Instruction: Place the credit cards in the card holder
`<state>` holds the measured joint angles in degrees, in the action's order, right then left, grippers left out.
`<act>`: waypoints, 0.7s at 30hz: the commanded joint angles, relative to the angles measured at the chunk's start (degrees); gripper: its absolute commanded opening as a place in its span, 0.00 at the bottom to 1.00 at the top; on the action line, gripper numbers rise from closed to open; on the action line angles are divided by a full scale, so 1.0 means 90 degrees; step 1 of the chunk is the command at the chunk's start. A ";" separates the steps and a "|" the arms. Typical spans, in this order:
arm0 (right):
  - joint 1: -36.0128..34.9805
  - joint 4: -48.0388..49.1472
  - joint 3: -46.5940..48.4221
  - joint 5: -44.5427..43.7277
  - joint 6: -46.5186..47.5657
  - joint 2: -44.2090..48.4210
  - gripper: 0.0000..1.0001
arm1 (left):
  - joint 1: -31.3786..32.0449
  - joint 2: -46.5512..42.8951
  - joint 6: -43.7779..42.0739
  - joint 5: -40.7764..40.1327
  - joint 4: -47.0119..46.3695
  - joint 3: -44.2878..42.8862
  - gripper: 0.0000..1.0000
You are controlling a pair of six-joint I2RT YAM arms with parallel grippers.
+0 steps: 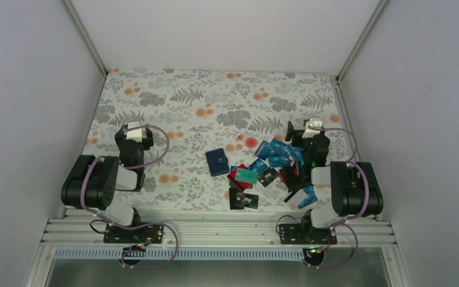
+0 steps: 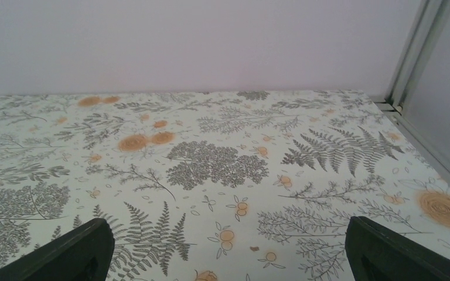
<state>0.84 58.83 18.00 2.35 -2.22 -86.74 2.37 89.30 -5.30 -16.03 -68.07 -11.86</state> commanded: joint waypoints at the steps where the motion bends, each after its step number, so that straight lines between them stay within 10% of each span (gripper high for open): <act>1: 0.0043 0.0575 -0.0047 0.0174 0.0134 -0.0018 1.00 | -0.0117 -0.0002 0.0060 0.0593 -0.0499 -0.0170 0.99; 21: 0.0054 0.0382 0.0061 0.0501 0.0246 -0.0037 1.00 | -0.0116 -0.0048 0.0065 0.0608 -0.0481 -0.0156 1.00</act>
<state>1.04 60.20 18.00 6.94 -1.10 -86.74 1.61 89.25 -5.19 -11.88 -68.95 -12.82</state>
